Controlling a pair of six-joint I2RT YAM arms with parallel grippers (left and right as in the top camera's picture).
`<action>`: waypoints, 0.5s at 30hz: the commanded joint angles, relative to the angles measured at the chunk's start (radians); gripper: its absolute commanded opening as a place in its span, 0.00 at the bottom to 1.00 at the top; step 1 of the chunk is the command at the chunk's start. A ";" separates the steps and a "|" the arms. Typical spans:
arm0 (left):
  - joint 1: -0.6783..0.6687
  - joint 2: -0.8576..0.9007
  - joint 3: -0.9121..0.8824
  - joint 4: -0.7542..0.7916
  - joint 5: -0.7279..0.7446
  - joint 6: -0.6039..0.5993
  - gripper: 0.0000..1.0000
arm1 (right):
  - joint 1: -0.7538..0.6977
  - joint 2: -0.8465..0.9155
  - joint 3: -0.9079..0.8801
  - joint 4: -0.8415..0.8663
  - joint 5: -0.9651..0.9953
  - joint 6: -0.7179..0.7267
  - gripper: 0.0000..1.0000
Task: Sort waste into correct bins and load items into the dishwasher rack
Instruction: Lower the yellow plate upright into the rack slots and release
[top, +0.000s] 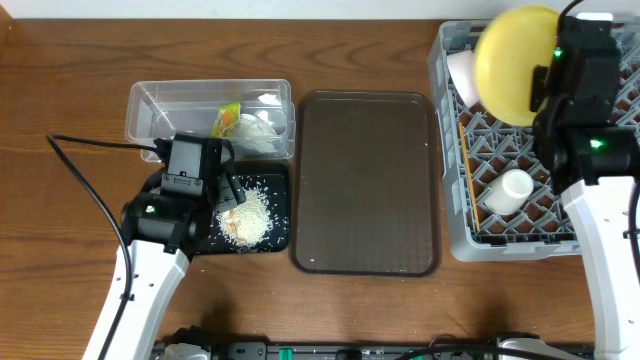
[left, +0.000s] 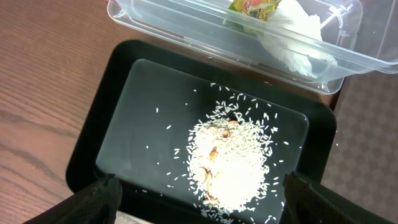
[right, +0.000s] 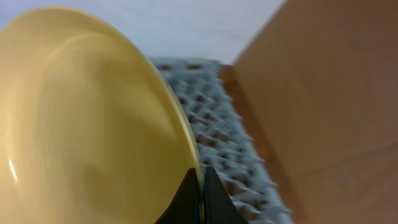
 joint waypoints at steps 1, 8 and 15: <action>0.006 0.000 0.003 -0.002 -0.016 -0.010 0.86 | -0.024 0.012 0.004 -0.012 0.115 -0.122 0.01; 0.006 0.000 0.002 -0.002 -0.016 -0.010 0.86 | -0.016 0.089 0.004 -0.105 0.119 -0.087 0.01; 0.006 0.000 0.002 -0.002 -0.016 -0.010 0.86 | 0.010 0.193 0.004 -0.161 0.122 -0.039 0.01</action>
